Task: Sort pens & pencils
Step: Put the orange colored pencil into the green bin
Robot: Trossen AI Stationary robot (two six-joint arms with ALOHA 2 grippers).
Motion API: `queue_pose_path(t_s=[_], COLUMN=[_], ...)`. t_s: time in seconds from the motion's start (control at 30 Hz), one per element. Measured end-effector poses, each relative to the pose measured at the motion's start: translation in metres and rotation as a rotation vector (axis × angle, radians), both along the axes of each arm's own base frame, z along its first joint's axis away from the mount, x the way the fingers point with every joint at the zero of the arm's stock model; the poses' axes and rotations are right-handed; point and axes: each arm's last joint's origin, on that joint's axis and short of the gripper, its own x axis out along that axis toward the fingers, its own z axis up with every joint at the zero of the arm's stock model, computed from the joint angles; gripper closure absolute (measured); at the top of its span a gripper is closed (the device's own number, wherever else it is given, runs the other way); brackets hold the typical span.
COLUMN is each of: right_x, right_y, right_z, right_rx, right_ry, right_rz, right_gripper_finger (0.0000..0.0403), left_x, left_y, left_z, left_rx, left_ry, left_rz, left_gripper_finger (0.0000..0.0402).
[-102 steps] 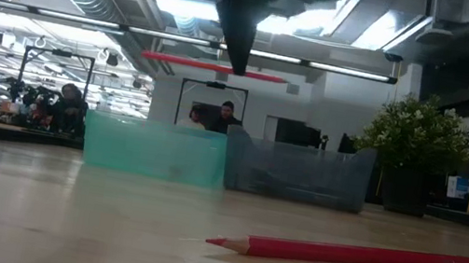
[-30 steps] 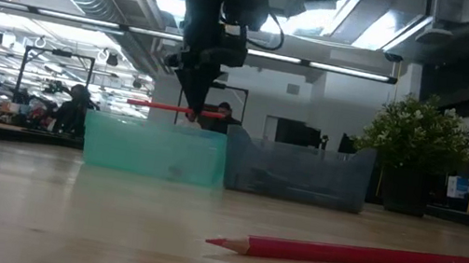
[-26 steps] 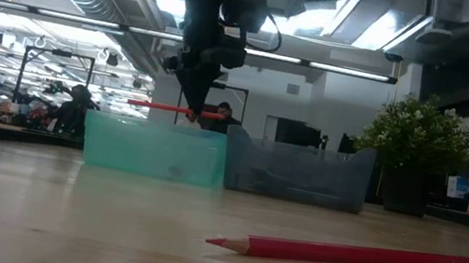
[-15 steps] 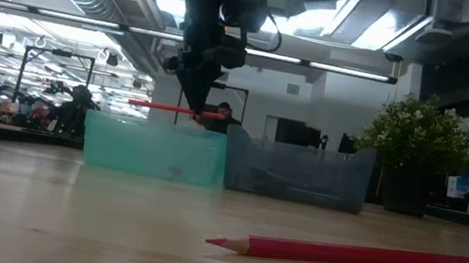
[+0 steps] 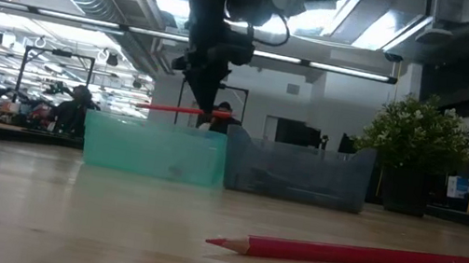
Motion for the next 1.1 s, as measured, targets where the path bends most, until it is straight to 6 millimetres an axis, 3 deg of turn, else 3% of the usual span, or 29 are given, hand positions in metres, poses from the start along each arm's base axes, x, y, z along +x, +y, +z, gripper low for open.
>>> queue_pose_path(t_s=[0.23, 0.67, 1.1], right_x=[0.002, 0.002, 0.002], right_y=[-0.005, -0.005, -0.005], right_z=[0.0, -0.001, -0.001], right_rx=[0.026, 0.031, 0.048], right_ry=[-0.004, -0.002, -0.01], right_rz=[0.0, -0.001, -0.008], right_gripper_finger=[0.0334, 0.0334, 0.0334], left_x=[0.005, -0.005, -0.017], left_y=[0.009, 0.02, 0.019], left_z=[0.005, 0.001, -0.042], left_rx=[-0.036, -0.083, -0.149], left_ry=[-0.096, -0.07, -0.029], left_rz=[0.069, 0.243, 0.279], left_gripper_finger=[0.039, 0.039, 0.0385])
